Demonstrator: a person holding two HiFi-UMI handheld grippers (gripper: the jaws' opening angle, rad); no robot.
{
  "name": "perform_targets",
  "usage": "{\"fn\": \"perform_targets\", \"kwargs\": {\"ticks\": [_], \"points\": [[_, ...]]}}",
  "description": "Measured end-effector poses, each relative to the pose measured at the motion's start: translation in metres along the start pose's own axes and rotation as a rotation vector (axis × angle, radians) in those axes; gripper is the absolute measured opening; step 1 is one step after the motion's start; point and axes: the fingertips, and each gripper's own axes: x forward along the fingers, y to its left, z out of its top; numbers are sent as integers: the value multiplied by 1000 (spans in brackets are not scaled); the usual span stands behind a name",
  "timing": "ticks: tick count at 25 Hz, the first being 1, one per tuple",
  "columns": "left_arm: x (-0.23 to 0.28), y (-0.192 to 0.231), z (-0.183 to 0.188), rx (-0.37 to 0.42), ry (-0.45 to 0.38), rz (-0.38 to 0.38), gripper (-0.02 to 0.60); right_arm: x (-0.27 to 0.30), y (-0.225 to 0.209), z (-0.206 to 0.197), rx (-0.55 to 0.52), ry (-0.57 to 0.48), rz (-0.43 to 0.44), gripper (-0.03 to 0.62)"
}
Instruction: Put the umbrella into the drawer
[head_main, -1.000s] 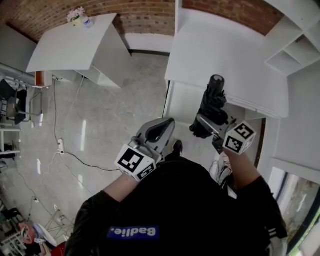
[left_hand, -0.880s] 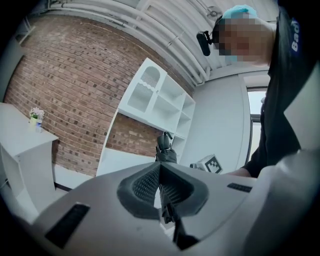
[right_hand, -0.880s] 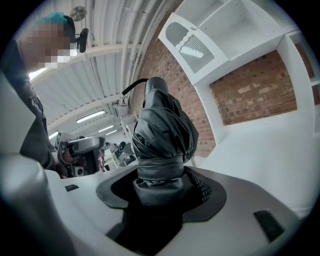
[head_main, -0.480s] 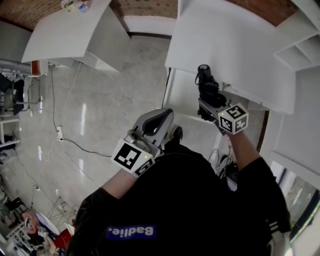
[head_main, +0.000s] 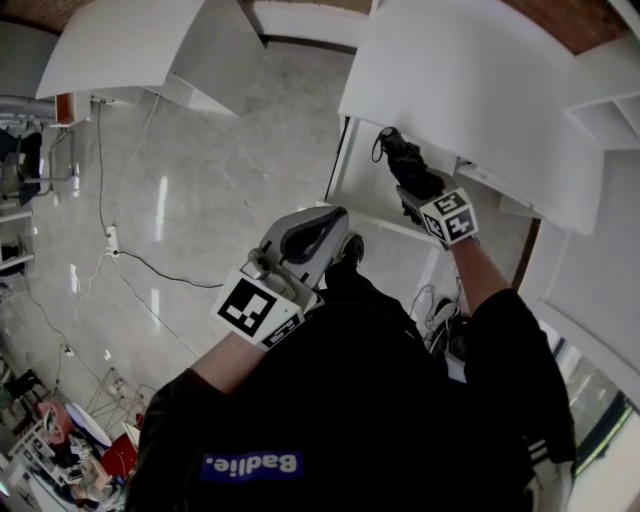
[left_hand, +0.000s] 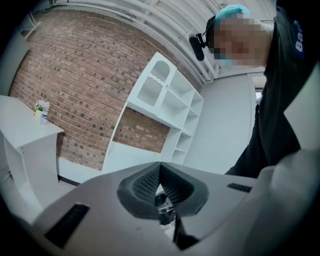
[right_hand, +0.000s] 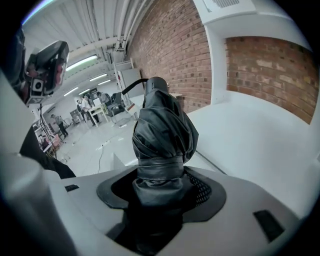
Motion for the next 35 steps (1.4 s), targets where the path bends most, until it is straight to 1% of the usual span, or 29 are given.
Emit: {"fn": "perform_targets", "kwargs": {"ticks": [5, 10, 14, 17, 20, 24, 27, 35], "points": [[-3, 2, -3, 2, 29, 12, 2, 31, -10, -42, -16, 116, 5, 273], [-7, 8, -7, -2, 52, 30, 2, 60, -6, -68, -105, 220, 22, 273], [-5, 11, -12, -6, 64, 38, 2, 78, -7, -80, -200, 284, 38, 273], [-4, 11, -14, 0, 73, 38, 2, 89, -7, -87, -254, 326, 52, 273], [-2, 13, -14, -10, 79, 41, 2, 98, -7, -93, -314, 370, 65, 273], [1, 15, -11, -19, 70, 41, 2, 110, -6, -91, -408, 389, 75, 273], [-1, 17, -19, -25, 99, 58, 2, 116, -9, -102, -439, 431, 70, 273], [-7, 27, -26, -43, 118, 88, 2, 133, -6, -127, -495, 516, 95, 273]]}}
